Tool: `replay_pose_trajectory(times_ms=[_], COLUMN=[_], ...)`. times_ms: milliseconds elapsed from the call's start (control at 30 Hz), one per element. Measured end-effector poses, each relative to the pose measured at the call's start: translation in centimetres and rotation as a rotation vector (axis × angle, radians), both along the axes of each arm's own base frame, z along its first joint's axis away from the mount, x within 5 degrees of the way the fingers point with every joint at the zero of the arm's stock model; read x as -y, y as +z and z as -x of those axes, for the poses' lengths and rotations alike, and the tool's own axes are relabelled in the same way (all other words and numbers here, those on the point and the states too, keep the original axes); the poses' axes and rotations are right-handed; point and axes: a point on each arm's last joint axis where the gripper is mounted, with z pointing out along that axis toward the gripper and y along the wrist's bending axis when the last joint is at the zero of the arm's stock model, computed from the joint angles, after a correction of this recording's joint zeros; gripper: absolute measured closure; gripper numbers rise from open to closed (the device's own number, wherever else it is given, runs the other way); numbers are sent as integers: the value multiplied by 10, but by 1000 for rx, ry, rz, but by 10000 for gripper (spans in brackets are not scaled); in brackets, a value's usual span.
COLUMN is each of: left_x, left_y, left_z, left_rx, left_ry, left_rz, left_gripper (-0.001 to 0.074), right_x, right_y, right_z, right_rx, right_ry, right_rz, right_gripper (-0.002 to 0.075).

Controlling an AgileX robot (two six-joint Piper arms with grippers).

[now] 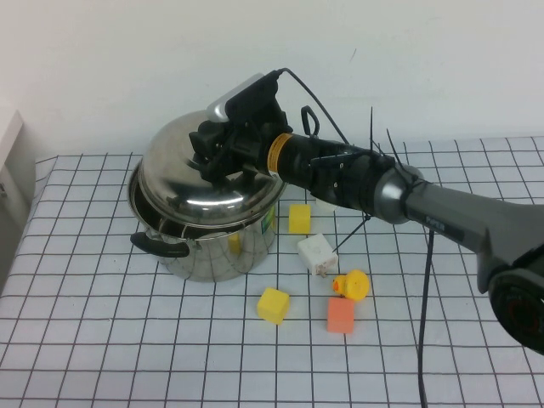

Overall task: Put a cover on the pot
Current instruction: Place the pot lid on the pot

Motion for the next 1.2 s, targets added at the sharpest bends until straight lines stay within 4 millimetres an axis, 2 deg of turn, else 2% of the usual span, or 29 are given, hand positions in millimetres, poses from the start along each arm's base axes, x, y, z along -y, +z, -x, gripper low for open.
replay_pose_trajectory(times_ms=[233,667,1200], left_x=[0,0,0], left_y=[0,0,0], left_z=[0,0,0], left_rx=[0,0,0], left_ry=[0,0,1], left_rz=[0,0,3], left_gripper=[738,738,738], right_x=[-3,-14,-17], right_y=[-10,-2,-7], right_z=[-4,-1,0], right_rx=[-13,24,17], right_ry=[-2,-5,-7], right_rz=[-9,16,28], right_gripper=[378,378,378])
